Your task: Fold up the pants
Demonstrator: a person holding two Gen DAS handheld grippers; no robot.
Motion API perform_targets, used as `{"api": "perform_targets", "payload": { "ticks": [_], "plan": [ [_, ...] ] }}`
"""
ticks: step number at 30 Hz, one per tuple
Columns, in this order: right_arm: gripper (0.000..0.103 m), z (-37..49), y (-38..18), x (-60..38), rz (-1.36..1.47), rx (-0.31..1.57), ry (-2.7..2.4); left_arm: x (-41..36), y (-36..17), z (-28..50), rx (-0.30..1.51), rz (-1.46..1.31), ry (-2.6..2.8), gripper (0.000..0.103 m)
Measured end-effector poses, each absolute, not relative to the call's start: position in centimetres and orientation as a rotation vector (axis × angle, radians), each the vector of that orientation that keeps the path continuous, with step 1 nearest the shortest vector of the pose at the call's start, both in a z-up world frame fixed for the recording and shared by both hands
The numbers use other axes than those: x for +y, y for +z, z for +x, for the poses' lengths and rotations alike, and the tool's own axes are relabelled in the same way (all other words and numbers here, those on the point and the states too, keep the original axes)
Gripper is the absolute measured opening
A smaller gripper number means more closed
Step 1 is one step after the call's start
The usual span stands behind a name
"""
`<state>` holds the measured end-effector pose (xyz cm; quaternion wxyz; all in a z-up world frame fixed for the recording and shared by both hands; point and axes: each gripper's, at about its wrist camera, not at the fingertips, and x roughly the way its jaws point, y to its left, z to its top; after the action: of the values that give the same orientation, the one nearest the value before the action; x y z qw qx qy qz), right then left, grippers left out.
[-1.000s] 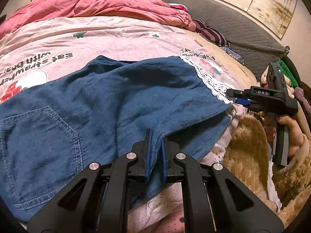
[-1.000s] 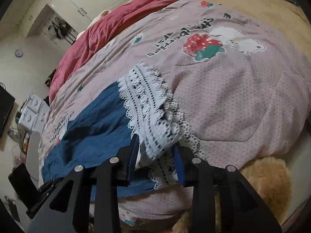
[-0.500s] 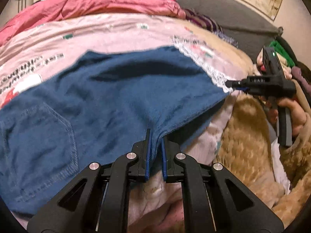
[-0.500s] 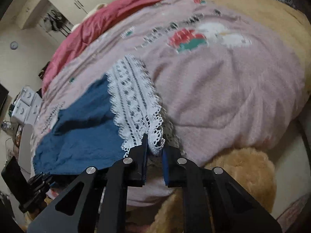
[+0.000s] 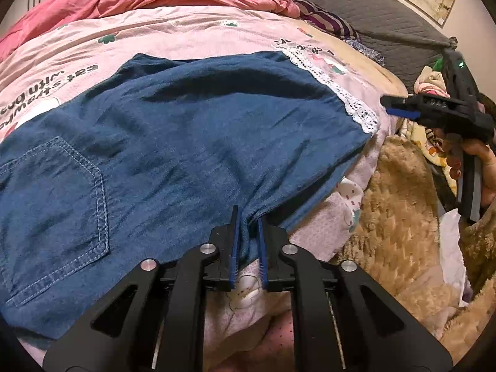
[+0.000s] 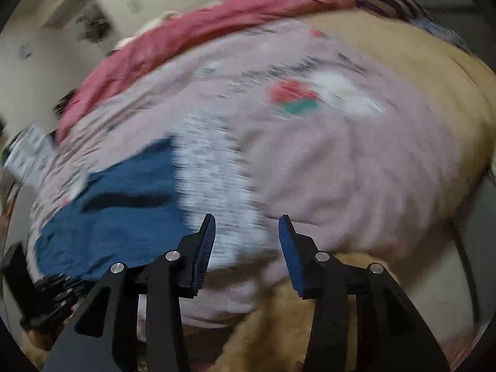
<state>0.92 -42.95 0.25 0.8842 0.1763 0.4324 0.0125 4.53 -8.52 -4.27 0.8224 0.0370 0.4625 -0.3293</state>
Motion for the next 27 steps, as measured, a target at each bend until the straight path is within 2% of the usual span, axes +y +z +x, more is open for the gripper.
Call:
{"api": "perform_targets", "payload": {
  "ticks": [2, 8, 13, 15, 16, 18, 19, 20, 21, 22, 25, 27],
  "plan": [
    [0.050, 1.5, 0.5, -40.6, 0.334, 0.904, 0.137, -8.3, -4.1, 4.3, 0.979, 0.062, -0.707, 0.019],
    [0.050, 2.3, -0.4, -32.5, 0.153, 0.955, 0.424, -7.9, -3.7, 4.1, 0.951, 0.082, -0.654, 0.028],
    [0.050, 0.6, -0.4, -28.5, -0.122, 0.940, 0.512, -8.1, -3.6, 4.3, 0.942, 0.098, -0.663, 0.028],
    [0.049, 0.3, -0.6, -27.4, -0.203, 0.920, 0.520, -8.4, -3.5, 4.3, 0.939, 0.105, -0.668, 0.021],
    [0.049, 0.3, -0.8, -26.9, -0.227, 0.917, 0.520, -8.6, -3.5, 4.4, 0.937, 0.108, -0.671, 0.014],
    [0.048, 0.3, -1.3, -25.7, -0.309, 0.901, 0.529, -8.9, -3.4, 4.4, 0.936, 0.114, -0.681, 0.011],
    [0.045, 0.4, -1.6, -25.1, -0.342, 0.896, 0.527, -9.0, -3.3, 4.3, 0.934, 0.118, -0.687, 0.007],
    [0.034, 0.5, -1.9, -24.4, -0.388, 0.886, 0.523, -9.1, -3.2, 4.2, 0.931, 0.121, -0.691, 0.007],
    [0.011, 0.6, -2.2, -23.8, -0.421, 0.877, 0.532, -9.2, -3.0, 4.1, 0.929, 0.126, -0.697, 0.007],
    [0.004, 0.4, -2.5, -23.5, -0.431, 0.872, 0.543, -9.3, -2.8, 3.9, 0.924, 0.132, -0.700, 0.007],
    [0.004, -0.4, -2.2, -23.4, -0.512, 0.849, 0.600, -9.1, -2.5, 3.7, 0.928, 0.125, -0.706, 0.007],
    [0.004, -0.4, -2.0, -24.1, -0.451, 0.863, 0.620, -9.0, -2.8, 3.5, 0.941, 0.121, -0.713, 0.007]
  ]
}}
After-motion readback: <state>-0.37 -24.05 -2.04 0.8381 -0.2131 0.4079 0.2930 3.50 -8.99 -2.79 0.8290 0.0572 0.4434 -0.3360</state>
